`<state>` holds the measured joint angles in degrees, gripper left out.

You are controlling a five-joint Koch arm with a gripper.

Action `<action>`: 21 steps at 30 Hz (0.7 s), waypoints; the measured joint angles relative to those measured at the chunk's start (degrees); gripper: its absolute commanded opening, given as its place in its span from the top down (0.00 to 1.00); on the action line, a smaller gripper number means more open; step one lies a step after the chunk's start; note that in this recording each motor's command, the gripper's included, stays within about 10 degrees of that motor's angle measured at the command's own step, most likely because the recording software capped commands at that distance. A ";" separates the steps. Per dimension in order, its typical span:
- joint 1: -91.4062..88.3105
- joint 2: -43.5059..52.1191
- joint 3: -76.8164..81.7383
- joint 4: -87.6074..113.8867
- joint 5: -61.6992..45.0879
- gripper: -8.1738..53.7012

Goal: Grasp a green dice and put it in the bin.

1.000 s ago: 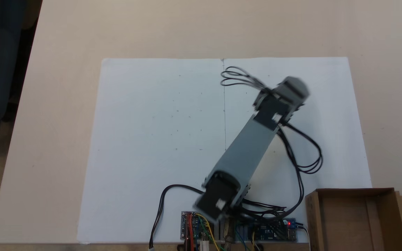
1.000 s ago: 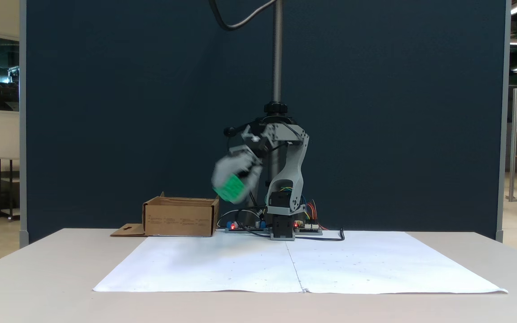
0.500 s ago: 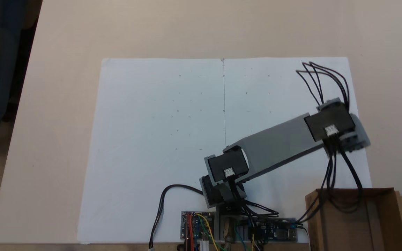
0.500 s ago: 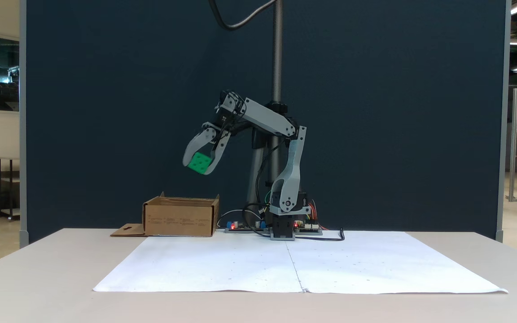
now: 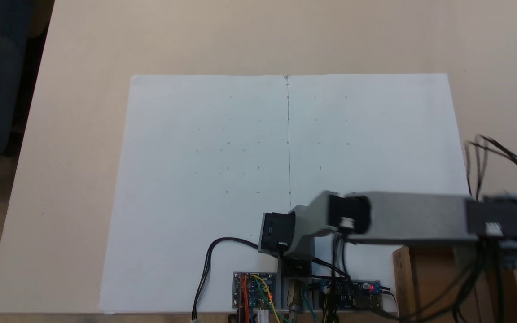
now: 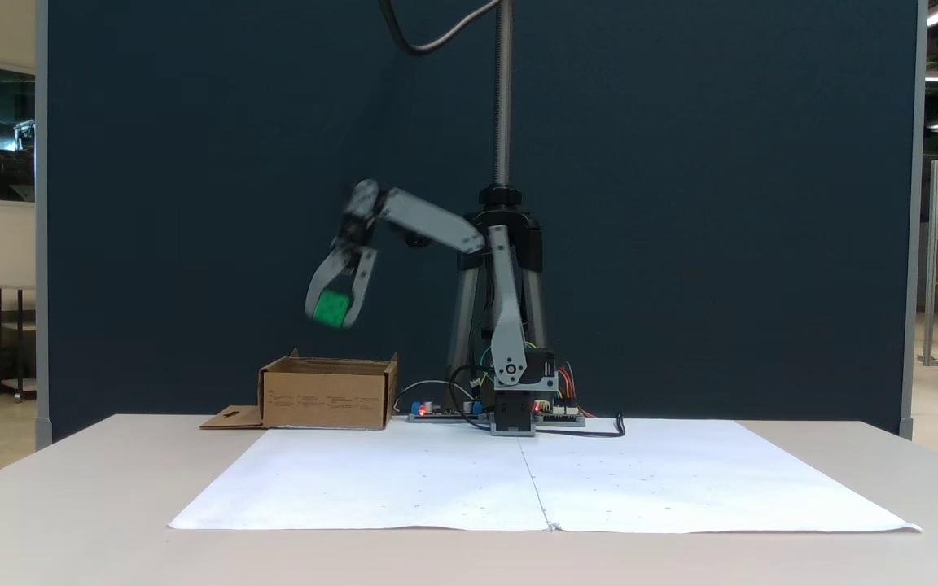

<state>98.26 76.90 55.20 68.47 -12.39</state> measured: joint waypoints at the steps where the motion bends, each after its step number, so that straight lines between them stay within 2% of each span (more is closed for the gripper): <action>1: 1.23 -1.67 0.18 0.00 -1.05 0.66; 11: 4.31 -10.55 -0.09 -0.09 -7.03 0.66; 12: 4.31 -10.90 0.44 -0.44 -7.21 0.62; 15: 4.39 -10.81 1.58 -1.67 -7.21 0.34; 17: 4.39 -10.81 3.43 -2.20 -7.21 0.25; 18: 4.48 -10.90 4.04 -2.29 -7.21 0.20; 21: 4.48 -10.81 3.96 -2.72 -7.21 0.20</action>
<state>102.74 66.09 59.15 65.74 -19.60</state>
